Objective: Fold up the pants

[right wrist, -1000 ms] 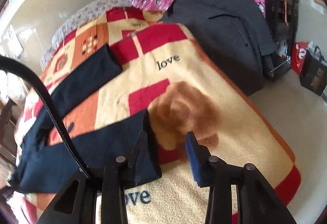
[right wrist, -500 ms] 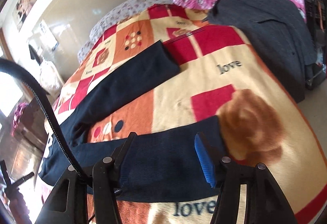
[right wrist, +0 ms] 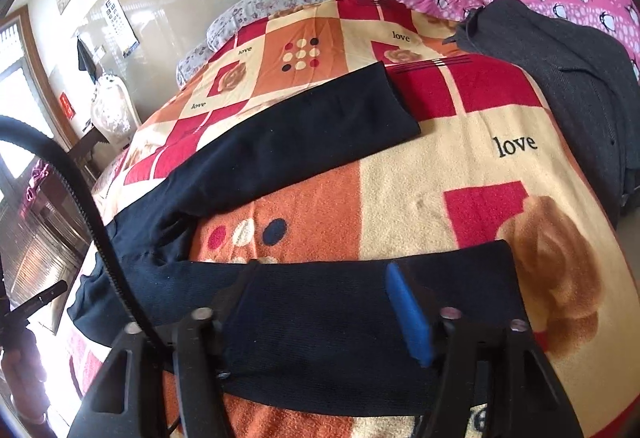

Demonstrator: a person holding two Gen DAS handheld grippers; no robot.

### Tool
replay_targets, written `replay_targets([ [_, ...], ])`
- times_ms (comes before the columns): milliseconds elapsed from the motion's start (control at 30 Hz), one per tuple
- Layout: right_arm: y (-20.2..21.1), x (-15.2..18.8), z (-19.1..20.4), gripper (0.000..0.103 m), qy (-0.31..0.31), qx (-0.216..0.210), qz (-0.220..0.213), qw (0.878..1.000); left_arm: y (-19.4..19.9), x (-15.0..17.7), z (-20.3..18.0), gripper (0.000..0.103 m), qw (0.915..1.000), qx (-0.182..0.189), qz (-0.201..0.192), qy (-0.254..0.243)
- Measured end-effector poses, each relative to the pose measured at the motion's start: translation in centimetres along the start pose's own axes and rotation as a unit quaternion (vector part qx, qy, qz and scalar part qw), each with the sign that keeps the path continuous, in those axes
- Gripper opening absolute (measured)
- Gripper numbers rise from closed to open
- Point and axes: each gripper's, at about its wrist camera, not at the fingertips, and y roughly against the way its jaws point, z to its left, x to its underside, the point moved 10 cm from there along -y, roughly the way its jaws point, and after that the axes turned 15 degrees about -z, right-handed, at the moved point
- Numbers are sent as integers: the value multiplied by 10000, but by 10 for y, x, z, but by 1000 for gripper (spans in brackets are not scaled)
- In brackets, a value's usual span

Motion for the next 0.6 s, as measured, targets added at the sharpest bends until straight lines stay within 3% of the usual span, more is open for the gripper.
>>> replay_targets([
  [600, -30, -3, 14, 74, 109, -133, 241, 9996, -36, 2, -21, 32, 9992, 190, 351, -17],
])
